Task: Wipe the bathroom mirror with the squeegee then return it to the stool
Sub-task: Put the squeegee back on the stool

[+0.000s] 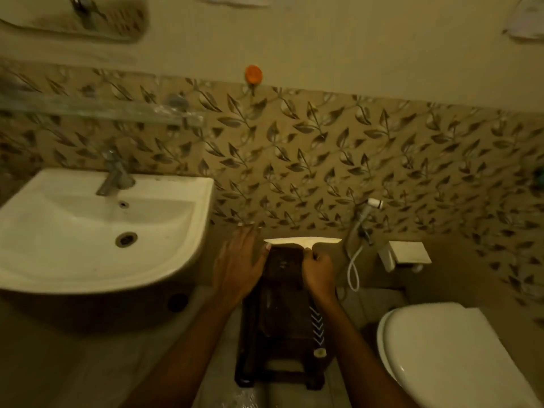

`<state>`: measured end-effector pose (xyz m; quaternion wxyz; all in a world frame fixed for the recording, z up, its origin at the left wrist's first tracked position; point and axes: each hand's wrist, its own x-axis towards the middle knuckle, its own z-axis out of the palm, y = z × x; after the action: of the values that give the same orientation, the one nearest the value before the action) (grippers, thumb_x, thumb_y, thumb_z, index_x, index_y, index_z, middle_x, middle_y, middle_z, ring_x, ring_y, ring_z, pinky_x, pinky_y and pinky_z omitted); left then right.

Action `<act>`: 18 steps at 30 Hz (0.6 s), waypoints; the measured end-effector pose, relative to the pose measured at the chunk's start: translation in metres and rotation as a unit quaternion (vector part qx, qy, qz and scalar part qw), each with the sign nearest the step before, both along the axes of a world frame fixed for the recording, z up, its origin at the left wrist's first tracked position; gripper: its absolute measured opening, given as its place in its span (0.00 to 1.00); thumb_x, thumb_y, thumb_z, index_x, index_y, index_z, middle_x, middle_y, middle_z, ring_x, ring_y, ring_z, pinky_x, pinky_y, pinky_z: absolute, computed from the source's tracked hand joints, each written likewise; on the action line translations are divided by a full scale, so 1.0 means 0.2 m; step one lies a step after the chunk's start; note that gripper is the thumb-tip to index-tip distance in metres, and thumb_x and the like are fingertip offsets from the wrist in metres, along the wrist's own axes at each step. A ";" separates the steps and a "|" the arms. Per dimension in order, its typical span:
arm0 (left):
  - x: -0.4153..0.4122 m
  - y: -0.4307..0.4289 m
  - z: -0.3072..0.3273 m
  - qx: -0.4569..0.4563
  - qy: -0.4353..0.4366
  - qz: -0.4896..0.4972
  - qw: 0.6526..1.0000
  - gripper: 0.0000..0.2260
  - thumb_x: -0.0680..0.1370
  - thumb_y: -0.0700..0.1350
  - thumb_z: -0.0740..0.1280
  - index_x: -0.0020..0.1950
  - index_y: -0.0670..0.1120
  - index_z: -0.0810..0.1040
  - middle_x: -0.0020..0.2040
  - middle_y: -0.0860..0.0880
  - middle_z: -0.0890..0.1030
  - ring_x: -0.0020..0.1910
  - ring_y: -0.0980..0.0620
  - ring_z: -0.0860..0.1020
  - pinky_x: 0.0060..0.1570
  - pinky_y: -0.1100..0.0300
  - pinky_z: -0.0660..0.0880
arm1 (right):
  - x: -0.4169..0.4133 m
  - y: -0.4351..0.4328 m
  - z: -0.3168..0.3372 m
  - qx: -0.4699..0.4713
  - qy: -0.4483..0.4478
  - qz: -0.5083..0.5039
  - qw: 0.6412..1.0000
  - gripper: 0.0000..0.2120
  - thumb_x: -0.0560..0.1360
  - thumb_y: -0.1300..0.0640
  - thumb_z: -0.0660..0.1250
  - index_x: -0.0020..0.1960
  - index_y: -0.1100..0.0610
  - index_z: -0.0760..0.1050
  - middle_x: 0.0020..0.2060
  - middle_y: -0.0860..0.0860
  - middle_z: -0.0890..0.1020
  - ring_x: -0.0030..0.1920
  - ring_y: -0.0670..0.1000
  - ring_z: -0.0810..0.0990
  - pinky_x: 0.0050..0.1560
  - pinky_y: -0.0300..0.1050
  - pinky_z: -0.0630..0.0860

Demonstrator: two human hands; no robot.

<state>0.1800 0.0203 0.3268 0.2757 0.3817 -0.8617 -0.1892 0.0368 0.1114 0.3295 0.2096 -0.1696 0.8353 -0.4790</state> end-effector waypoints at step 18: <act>-0.76 -0.15 -1.19 0.112 -0.129 0.002 0.985 0.24 0.81 0.55 0.58 0.75 0.46 0.63 0.76 0.48 0.62 0.77 0.50 0.54 0.71 0.52 0.55 | -0.76 -0.29 -1.29 0.135 -0.074 -0.017 0.988 0.15 0.82 0.52 0.58 0.58 0.61 0.78 0.53 0.58 0.81 0.52 0.57 0.78 0.47 0.44 0.69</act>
<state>0.0288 -0.0090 0.0893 0.1184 0.4326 -0.8629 -0.2330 -0.1156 0.0543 0.0714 0.2840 -0.0899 0.8774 -0.3762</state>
